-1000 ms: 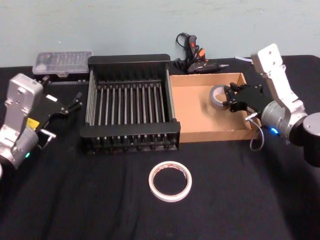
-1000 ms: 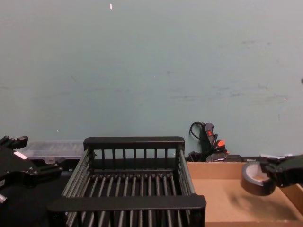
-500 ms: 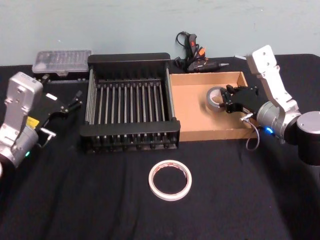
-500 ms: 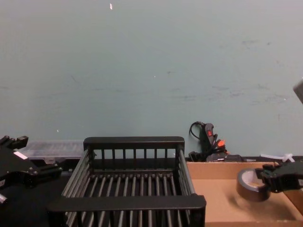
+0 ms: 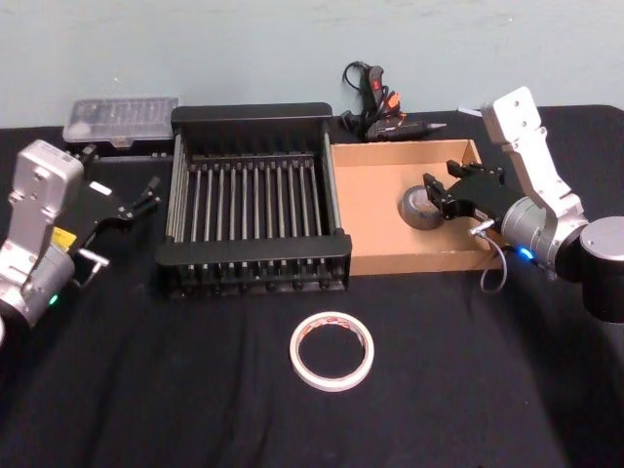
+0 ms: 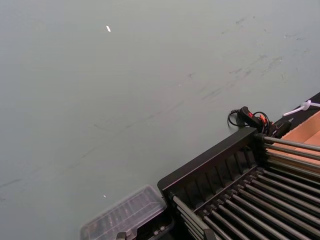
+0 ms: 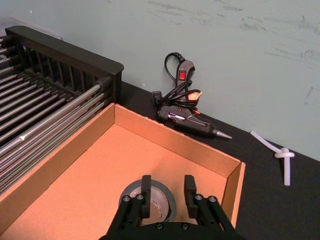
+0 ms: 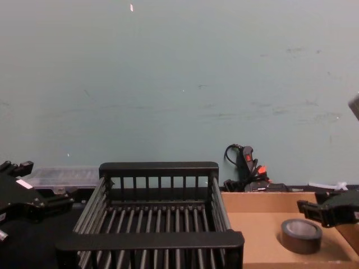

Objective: Pick up the white tape and place it into the black box , Pick up the silver tape and place it into the brown box.

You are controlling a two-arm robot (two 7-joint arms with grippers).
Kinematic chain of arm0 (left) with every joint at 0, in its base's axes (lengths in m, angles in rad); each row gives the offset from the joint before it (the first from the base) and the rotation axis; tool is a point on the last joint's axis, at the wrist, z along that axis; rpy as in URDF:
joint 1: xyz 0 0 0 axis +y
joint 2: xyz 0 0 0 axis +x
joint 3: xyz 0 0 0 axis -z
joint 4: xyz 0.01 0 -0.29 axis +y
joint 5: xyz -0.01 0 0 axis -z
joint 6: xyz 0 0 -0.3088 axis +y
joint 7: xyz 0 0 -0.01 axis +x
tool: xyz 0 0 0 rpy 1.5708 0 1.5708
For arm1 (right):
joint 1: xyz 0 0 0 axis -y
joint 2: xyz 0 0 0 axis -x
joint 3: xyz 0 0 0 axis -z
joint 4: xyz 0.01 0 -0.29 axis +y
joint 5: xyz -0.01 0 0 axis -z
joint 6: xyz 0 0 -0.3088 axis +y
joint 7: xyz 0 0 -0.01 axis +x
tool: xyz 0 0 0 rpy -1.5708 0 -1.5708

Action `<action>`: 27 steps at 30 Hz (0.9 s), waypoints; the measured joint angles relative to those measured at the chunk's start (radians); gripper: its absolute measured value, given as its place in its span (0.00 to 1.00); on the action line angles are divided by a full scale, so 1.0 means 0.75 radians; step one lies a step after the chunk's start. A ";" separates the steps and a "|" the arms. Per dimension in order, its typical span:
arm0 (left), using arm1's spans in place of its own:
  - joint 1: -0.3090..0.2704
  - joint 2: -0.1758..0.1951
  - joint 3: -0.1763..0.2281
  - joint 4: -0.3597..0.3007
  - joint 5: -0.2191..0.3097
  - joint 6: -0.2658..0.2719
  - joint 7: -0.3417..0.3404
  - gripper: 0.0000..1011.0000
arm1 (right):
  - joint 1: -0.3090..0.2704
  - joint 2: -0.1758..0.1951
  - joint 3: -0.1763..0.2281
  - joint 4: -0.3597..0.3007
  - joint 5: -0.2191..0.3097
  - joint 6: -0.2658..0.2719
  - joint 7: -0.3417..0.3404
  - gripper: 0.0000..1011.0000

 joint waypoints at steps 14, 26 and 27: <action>0.000 0.000 0.000 0.000 0.000 0.000 0.000 0.99 | -0.002 0.001 0.001 -0.002 0.001 0.001 0.000 0.83; 0.000 0.000 0.000 0.000 0.000 0.000 0.000 0.99 | -0.002 0.001 0.003 -0.003 0.006 0.003 0.000 0.99; 0.000 0.000 0.000 0.000 0.000 0.000 0.000 0.99 | -0.003 0.000 0.006 -0.006 0.010 0.004 0.001 0.99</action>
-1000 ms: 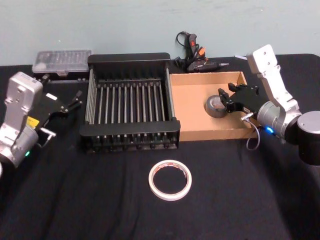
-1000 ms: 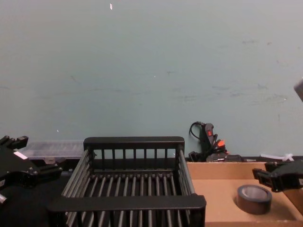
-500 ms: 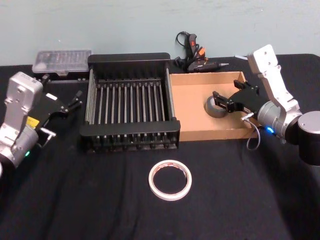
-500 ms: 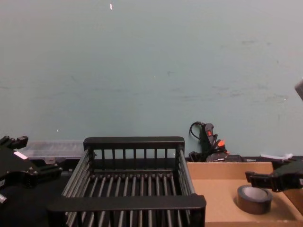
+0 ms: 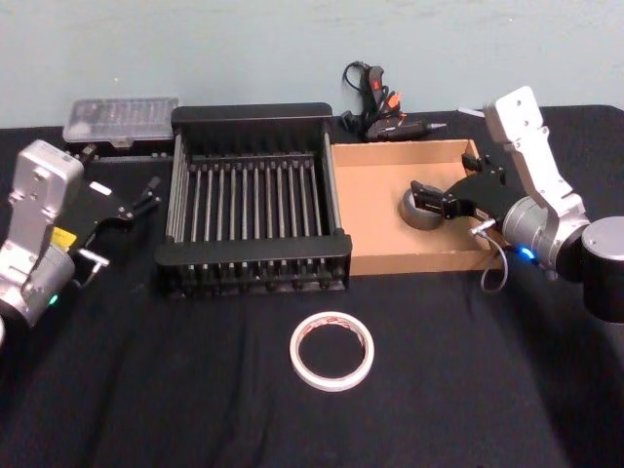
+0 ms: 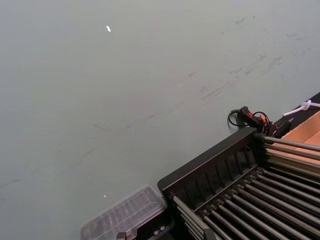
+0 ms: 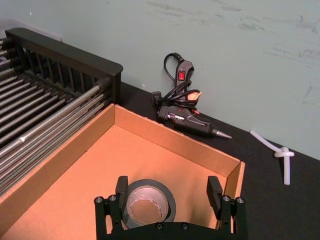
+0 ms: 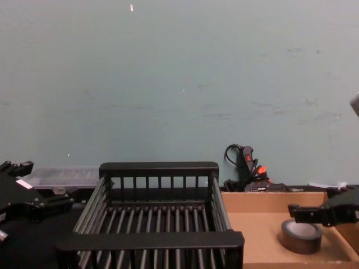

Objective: Pick up the white tape and place it into the black box , Pick up the silver tape and place it into the brown box.

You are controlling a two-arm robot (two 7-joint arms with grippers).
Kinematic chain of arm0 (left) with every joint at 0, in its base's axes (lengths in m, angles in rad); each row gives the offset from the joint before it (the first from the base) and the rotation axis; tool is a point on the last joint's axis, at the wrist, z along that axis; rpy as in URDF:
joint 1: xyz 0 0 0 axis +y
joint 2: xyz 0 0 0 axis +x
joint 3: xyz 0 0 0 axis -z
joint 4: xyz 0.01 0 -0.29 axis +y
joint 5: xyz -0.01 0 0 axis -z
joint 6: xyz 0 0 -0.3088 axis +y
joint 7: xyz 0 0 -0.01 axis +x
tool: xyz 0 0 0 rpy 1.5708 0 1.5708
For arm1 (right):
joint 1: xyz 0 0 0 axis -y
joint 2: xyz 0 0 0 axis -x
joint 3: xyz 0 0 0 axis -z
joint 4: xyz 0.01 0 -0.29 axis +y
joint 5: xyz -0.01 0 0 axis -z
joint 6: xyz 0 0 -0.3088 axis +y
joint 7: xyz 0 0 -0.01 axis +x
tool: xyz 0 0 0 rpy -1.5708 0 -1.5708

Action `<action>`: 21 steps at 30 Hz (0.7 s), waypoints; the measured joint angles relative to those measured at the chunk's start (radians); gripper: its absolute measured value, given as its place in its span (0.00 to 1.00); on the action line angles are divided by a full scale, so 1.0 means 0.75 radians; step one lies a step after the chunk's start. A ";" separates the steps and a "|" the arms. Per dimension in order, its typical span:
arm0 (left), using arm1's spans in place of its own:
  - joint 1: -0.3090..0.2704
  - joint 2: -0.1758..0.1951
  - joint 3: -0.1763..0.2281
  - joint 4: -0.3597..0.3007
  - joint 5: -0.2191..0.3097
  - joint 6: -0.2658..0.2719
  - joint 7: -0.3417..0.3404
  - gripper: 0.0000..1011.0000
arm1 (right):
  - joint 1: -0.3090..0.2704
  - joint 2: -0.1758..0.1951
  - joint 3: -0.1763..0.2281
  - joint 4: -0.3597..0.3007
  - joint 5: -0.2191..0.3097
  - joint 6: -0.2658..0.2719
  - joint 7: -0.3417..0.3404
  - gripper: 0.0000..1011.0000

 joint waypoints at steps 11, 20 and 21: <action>0.000 0.000 0.000 0.000 0.000 0.000 0.000 0.99 | -0.084 0.034 0.039 -0.171 0.078 0.096 0.041 0.99; 0.000 0.000 0.000 0.000 0.000 0.000 0.000 0.99 | -0.207 0.106 0.056 -0.372 0.161 0.211 0.092 0.99; 0.000 0.000 0.000 0.000 0.000 0.000 0.000 0.99 | -0.227 0.119 0.056 -0.399 0.175 0.232 0.102 0.99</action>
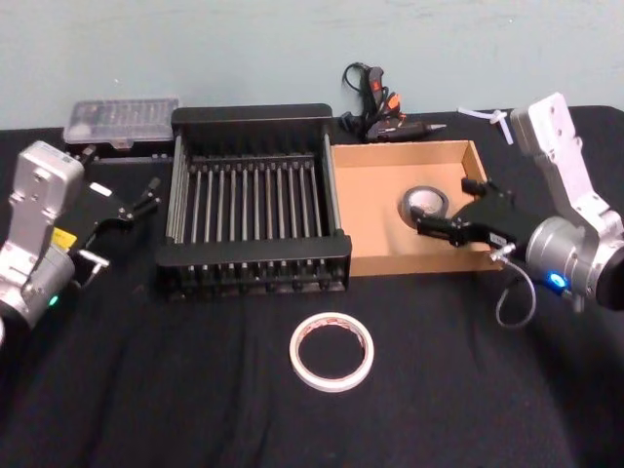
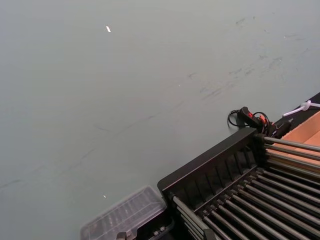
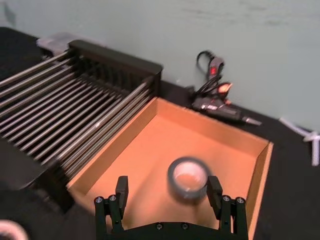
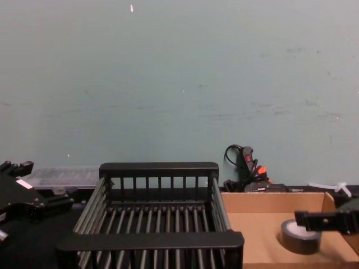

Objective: Pick up the white tape and place it into the black box , Pick up the silver tape and place it into the brown box.

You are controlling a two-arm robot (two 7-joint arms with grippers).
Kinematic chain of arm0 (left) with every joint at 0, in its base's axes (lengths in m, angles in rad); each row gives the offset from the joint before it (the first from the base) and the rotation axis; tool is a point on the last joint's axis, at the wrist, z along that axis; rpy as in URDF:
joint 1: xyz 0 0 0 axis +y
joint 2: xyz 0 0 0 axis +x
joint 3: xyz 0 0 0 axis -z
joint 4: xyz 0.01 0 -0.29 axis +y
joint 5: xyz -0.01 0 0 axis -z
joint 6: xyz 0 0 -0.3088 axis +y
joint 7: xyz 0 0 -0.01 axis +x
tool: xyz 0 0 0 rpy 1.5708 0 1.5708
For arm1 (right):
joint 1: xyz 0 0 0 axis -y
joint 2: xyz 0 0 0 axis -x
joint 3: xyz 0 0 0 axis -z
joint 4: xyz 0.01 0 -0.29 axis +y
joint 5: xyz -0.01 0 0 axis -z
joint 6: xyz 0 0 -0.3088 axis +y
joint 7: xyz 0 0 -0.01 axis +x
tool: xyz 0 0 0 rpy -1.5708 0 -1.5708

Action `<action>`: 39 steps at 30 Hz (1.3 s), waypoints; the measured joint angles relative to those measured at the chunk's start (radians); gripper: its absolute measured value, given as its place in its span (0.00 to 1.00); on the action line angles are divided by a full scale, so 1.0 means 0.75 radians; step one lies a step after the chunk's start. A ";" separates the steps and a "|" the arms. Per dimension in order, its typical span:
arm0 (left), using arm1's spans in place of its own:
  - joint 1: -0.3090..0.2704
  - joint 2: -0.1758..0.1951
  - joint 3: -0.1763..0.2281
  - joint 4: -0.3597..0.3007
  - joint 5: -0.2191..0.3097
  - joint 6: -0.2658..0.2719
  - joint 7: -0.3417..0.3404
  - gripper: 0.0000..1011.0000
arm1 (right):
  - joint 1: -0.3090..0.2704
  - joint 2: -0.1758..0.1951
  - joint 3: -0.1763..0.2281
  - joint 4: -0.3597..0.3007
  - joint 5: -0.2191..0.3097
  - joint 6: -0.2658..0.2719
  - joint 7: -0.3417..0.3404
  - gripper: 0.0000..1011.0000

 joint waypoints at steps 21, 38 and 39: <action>0.000 0.000 0.000 0.000 0.000 0.000 0.000 0.99 | -0.152 0.136 -0.094 -0.225 0.098 0.115 0.103 0.99; 0.000 0.000 0.000 0.000 0.000 0.000 0.000 0.99 | -0.045 0.132 -0.273 -0.132 0.082 0.114 0.133 0.99; 0.000 0.000 0.000 0.000 0.000 0.000 0.000 0.99 | -0.035 0.129 -0.287 -0.118 0.081 0.111 0.134 0.99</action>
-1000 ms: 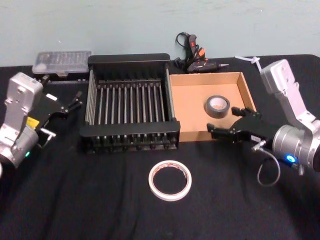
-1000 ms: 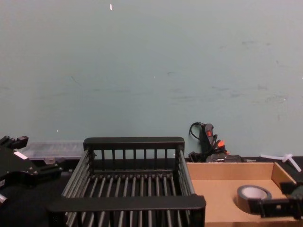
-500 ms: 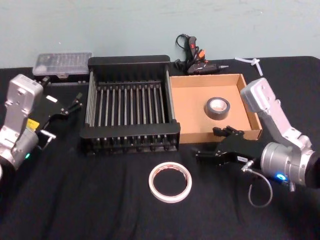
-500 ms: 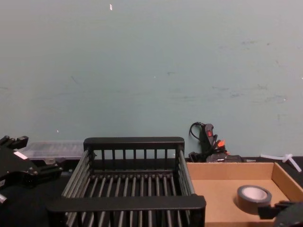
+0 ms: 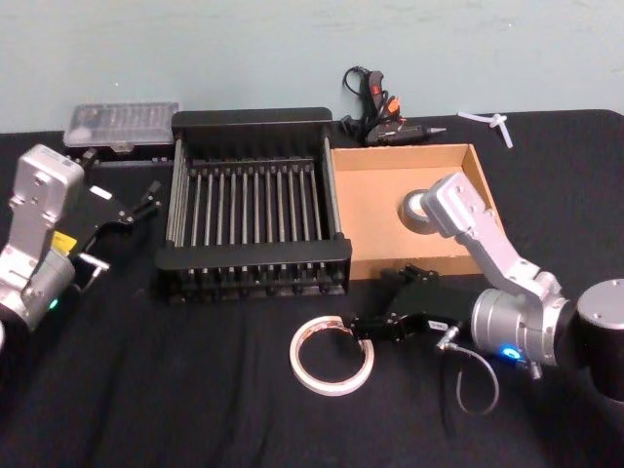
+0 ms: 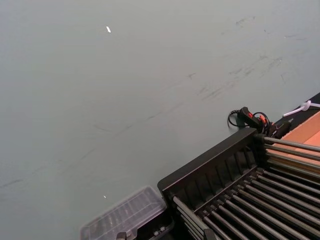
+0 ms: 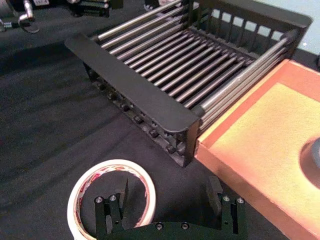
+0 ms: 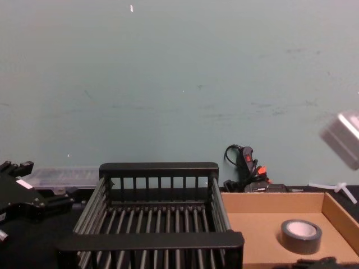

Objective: Pick up the white tape and place it into the black box , Pick up the silver tape and place it into the brown box.

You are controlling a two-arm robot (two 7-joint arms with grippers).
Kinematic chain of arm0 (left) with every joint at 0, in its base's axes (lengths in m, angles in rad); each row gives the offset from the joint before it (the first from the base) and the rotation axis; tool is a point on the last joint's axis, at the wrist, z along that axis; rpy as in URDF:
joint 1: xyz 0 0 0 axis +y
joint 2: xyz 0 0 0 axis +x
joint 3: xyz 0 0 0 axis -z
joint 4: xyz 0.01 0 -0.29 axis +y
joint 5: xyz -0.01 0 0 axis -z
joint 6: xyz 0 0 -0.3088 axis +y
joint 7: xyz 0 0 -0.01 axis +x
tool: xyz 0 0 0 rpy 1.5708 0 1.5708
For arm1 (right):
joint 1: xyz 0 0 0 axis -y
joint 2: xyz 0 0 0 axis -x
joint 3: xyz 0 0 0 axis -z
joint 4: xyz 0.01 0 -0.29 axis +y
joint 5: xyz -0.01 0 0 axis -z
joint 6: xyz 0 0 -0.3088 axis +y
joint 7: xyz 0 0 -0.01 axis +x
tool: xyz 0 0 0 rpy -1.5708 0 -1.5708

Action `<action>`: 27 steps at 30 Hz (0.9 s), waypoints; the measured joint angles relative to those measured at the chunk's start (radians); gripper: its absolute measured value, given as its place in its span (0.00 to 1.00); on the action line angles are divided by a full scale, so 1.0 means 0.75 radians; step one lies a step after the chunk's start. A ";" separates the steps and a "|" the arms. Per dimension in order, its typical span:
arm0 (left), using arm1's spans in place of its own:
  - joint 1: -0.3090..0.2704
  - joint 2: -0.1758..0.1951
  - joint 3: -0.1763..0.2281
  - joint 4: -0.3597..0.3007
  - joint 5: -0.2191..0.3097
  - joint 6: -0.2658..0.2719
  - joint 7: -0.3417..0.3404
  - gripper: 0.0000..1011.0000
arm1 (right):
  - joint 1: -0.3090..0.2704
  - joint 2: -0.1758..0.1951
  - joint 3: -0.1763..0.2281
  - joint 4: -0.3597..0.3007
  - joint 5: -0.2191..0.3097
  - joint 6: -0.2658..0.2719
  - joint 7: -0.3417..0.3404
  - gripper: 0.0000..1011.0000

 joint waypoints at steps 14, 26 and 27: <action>0.000 0.000 0.000 0.000 0.000 0.000 0.000 0.99 | 0.065 -0.016 -0.104 0.098 -0.032 -0.048 -0.013 0.99; 0.000 0.000 0.000 0.000 0.000 0.000 0.000 0.99 | 0.079 -0.015 -0.140 0.134 -0.068 -0.092 -0.018 0.99; 0.000 0.000 0.000 0.000 0.000 0.000 0.000 0.99 | 0.080 -0.015 -0.141 0.136 -0.069 -0.093 -0.018 0.99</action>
